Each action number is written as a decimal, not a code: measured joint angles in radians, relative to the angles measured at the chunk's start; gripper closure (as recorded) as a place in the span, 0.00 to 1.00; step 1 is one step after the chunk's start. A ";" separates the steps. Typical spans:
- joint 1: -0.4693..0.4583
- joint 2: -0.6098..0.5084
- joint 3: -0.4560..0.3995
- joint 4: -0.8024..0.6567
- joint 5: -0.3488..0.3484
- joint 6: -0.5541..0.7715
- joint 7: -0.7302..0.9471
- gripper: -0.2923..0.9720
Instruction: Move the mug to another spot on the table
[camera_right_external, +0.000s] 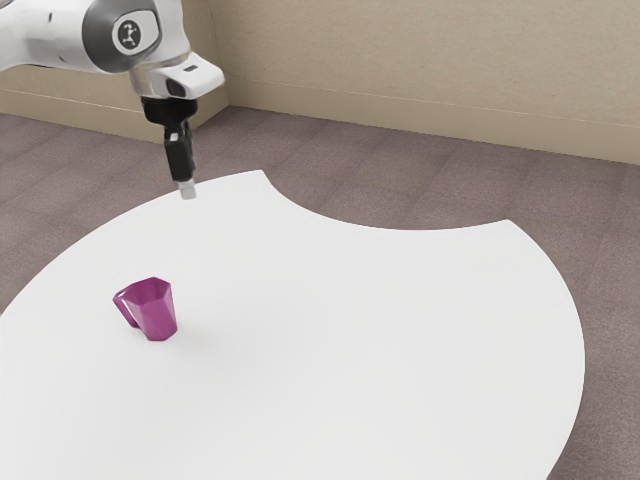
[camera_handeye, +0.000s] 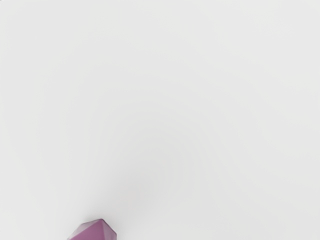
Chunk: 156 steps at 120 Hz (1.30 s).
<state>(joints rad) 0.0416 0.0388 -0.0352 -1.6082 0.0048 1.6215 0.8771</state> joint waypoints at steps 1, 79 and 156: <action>0.000 0.000 0.000 0.000 0.000 0.000 0.001 0.23; 0.254 -0.103 -0.002 -0.130 0.005 -0.047 0.184 0.23; 0.384 -0.009 0.029 -0.388 -0.107 0.429 0.758 0.23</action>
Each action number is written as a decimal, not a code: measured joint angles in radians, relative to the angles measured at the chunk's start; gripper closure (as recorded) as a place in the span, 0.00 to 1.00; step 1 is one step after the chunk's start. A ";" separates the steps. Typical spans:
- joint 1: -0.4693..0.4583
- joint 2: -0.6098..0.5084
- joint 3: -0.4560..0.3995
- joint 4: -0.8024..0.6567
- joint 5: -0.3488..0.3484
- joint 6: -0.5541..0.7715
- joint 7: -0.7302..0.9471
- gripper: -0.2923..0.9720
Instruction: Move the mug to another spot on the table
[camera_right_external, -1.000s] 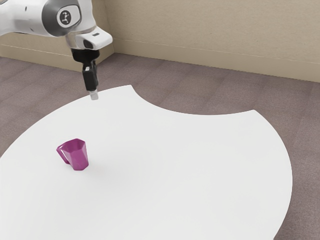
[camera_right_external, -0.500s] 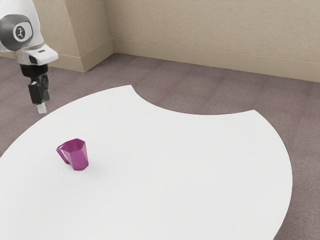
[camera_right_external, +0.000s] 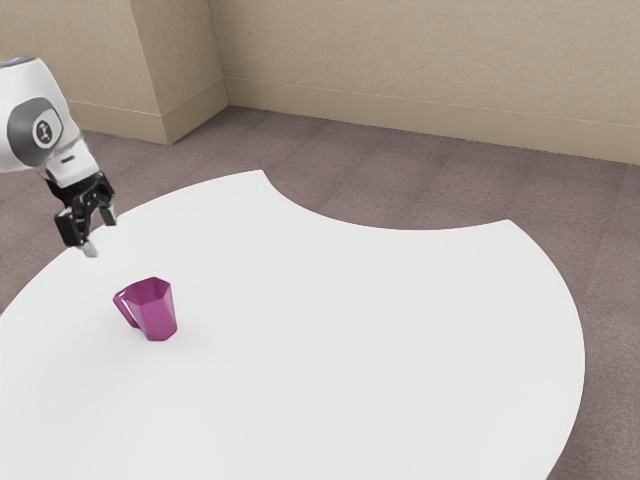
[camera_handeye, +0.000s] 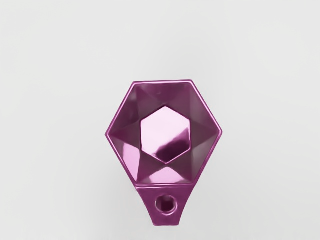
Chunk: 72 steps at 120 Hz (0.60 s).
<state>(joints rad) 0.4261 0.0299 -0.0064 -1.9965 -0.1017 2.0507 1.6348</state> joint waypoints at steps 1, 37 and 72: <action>0.003 0.004 0.000 0.000 -0.009 0.002 0.007 0.23; 0.068 0.099 0.002 -0.048 -0.204 0.043 0.210 0.23; 0.088 0.194 0.002 -0.063 -0.303 0.093 0.311 0.23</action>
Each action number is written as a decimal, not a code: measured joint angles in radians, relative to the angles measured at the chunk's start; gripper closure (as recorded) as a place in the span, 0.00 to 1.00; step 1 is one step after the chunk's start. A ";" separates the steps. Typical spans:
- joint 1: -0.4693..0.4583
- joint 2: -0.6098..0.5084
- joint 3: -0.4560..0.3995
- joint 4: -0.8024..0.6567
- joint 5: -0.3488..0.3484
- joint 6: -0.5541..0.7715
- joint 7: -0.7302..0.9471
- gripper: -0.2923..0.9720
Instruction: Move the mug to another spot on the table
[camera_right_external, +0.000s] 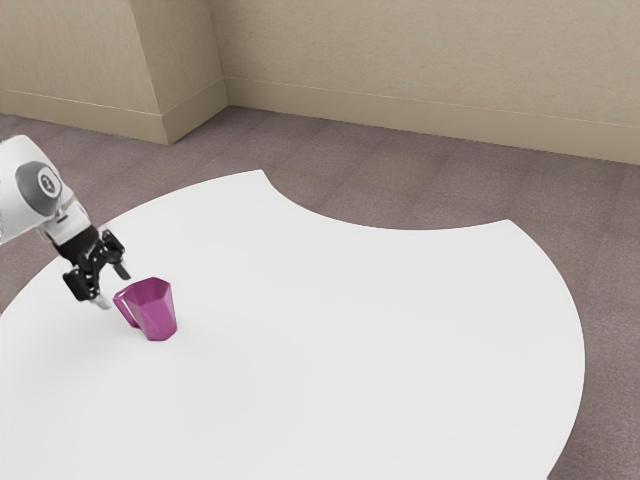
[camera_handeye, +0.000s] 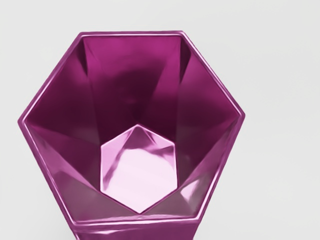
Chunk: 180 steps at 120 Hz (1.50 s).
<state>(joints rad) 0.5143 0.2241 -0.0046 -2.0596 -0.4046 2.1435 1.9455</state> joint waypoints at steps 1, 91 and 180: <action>0.000 0.002 0.000 0.000 -0.002 0.001 0.002 0.23; 0.001 0.109 -0.002 0.005 -0.132 0.084 0.111 0.57; -0.063 0.069 -0.083 0.030 -0.296 0.007 0.170 0.81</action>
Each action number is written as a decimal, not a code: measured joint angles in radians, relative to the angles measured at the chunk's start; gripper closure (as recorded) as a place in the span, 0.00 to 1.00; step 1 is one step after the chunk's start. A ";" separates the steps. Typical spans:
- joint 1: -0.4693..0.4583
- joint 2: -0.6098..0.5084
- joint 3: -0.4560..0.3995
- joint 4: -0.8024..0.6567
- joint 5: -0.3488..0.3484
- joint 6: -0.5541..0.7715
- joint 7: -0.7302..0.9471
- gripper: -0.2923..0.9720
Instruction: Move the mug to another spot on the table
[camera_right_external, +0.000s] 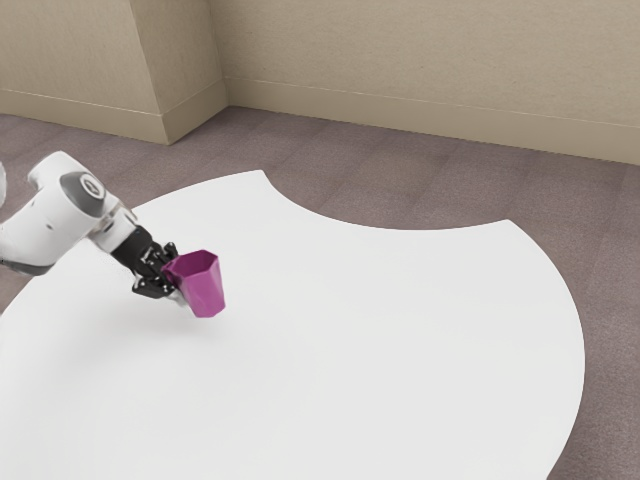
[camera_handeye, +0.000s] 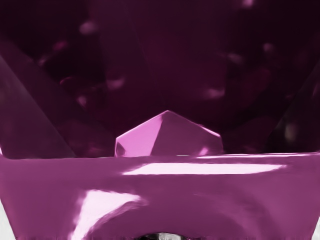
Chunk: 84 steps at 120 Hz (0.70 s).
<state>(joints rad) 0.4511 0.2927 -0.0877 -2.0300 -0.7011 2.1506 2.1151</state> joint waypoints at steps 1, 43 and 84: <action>-0.003 0.002 0.000 0.002 -0.002 0.000 0.000 0.81; -0.106 0.158 0.000 0.128 -0.029 0.001 0.015 0.81; -0.117 0.212 0.000 0.146 -0.027 0.004 0.022 0.75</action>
<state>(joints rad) 0.3342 0.5049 -0.0875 -1.8843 -0.7283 2.1545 2.1366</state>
